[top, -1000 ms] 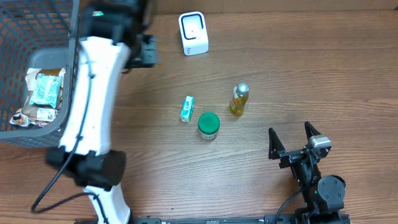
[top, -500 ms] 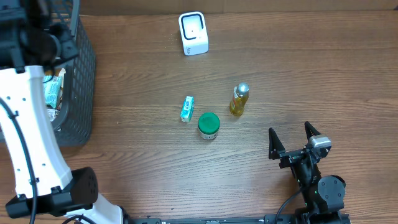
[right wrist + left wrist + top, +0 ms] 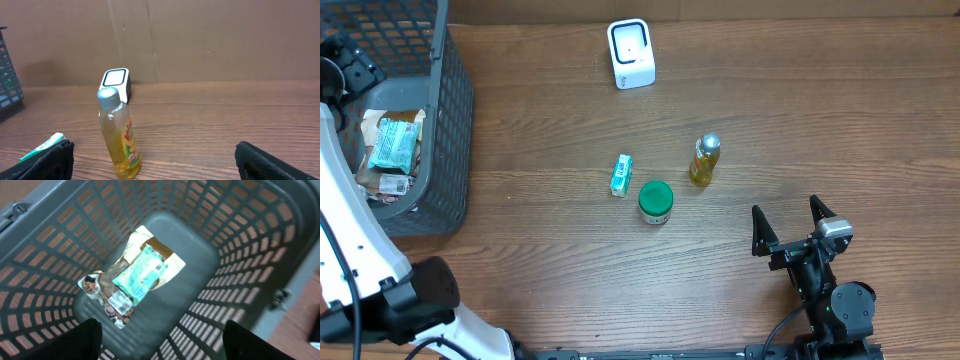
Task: Scan the item barcode
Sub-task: 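Swing the left gripper back over the grey basket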
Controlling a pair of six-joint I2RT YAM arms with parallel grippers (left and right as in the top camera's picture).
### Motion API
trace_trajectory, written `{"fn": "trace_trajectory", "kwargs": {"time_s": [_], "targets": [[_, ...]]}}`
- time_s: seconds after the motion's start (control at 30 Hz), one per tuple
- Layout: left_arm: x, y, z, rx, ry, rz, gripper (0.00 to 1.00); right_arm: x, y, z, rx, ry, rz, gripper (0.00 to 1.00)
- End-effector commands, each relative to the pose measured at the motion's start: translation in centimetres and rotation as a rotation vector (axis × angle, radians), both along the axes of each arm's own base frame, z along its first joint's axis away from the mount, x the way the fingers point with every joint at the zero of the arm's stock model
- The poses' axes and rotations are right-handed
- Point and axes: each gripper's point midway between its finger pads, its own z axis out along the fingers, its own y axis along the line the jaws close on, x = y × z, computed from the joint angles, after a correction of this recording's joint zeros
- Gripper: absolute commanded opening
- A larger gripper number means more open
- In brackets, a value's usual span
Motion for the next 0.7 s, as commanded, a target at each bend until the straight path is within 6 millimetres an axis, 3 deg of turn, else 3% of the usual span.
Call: {"fn": "trace_trajectory", "kwargs": {"time_s": [0.0, 0.27, 0.67], "targets": [[1.0, 1.4, -2.4, 0.017, 0.069, -0.011, 0.78, 0.0, -0.2, -0.3, -0.002, 0.0, -0.009, 1.0], [3.2, 3.5, -7.1, 0.062, 0.197, -0.045, 0.77, 0.0, -0.2, -0.3, -0.002, -0.001, -0.009, 1.0], [3.7, 6.7, -14.7, 0.134, 0.456, -0.051, 0.8, 0.0, -0.2, -0.3, -0.002, -0.001, -0.009, 1.0]]}}
